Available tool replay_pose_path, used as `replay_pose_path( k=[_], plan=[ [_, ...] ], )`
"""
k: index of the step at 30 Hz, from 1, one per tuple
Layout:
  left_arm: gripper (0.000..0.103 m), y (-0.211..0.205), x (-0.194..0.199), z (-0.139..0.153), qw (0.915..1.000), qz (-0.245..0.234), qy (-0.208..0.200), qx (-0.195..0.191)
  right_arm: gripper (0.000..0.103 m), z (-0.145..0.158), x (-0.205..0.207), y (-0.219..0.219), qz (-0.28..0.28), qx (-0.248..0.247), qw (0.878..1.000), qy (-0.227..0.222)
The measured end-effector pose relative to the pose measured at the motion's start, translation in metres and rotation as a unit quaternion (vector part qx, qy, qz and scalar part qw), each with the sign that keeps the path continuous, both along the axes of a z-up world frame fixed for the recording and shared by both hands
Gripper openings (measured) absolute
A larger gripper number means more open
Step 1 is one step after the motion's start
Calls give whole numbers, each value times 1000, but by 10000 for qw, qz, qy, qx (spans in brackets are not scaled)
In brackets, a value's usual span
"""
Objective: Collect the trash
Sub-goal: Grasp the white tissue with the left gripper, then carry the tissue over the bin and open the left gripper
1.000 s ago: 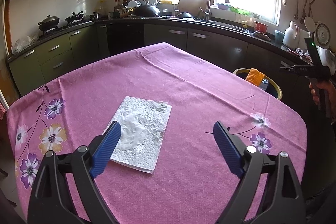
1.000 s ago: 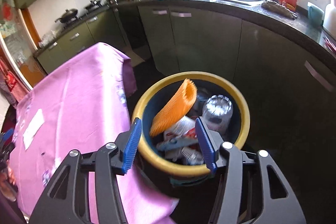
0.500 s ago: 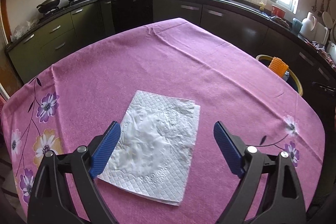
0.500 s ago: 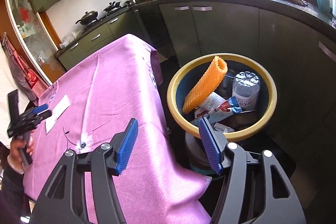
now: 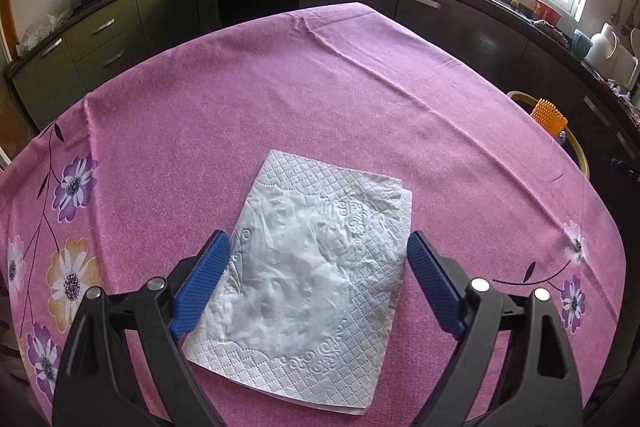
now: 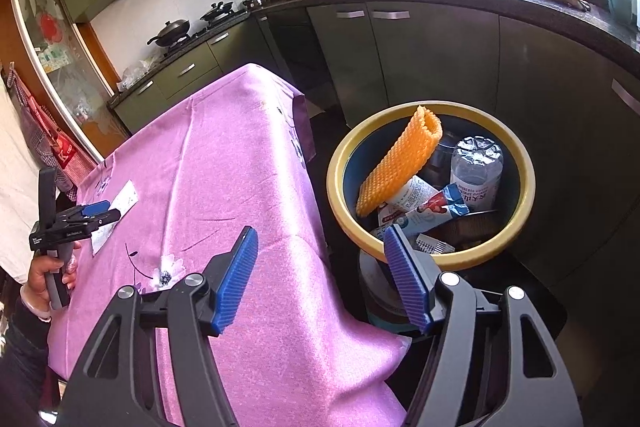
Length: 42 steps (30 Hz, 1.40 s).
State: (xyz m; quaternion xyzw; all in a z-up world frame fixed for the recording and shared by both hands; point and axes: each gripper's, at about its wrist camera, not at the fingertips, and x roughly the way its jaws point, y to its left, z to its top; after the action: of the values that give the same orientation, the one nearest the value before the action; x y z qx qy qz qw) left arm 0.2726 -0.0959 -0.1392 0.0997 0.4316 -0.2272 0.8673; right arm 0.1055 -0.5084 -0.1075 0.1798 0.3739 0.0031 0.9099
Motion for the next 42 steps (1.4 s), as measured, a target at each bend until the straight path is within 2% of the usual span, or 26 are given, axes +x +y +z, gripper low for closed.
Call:
replay_pose_path(
  k=[2, 8, 11, 13, 16, 21, 25, 30, 36, 42],
  plan=[
    [81, -3, -2, 0, 9998, 30, -60, 164, 66, 1, -1, 1, 27, 12, 10000, -2],
    [66, -5, -8, 3, 9998, -35, -115, 133, 66, 3, -3, 1, 43, 28, 10000, -31],
    [48, -4, -10, 5, 9999, -37, -140, 95, 66, 3, -4, 0, 37, 57, 10000, -45],
    [23, -1, -11, 7, 9999, -29, -98, 10, 66, 5, -5, 0, 45, 55, 10000, -51],
    [5, 3, -13, 8, 10000, -57, -54, -47, 66, 5, -5, -1, 53, 83, 9999, -77],
    [3, 1, -25, 16, 9997, -125, -218, -81, 66, 6, -5, -2, 53, 102, 9999, -98],
    [3, -5, -39, 41, 9986, -182, -465, -168, 66, 7, -6, -2, 47, 109, 9999, -126],
    [3, -27, -57, 77, 9957, -503, -763, -171, 66, 13, -11, -8, -15, 119, 9996, -237],
    [3, -81, -78, 108, 9883, -1189, -938, -155, 66, 18, -22, -20, -132, 131, 9992, -360],
    [3, -156, -92, 120, 9757, -1971, -929, -235, 66, 20, -42, -46, -428, 122, 9979, -471]
  ],
)
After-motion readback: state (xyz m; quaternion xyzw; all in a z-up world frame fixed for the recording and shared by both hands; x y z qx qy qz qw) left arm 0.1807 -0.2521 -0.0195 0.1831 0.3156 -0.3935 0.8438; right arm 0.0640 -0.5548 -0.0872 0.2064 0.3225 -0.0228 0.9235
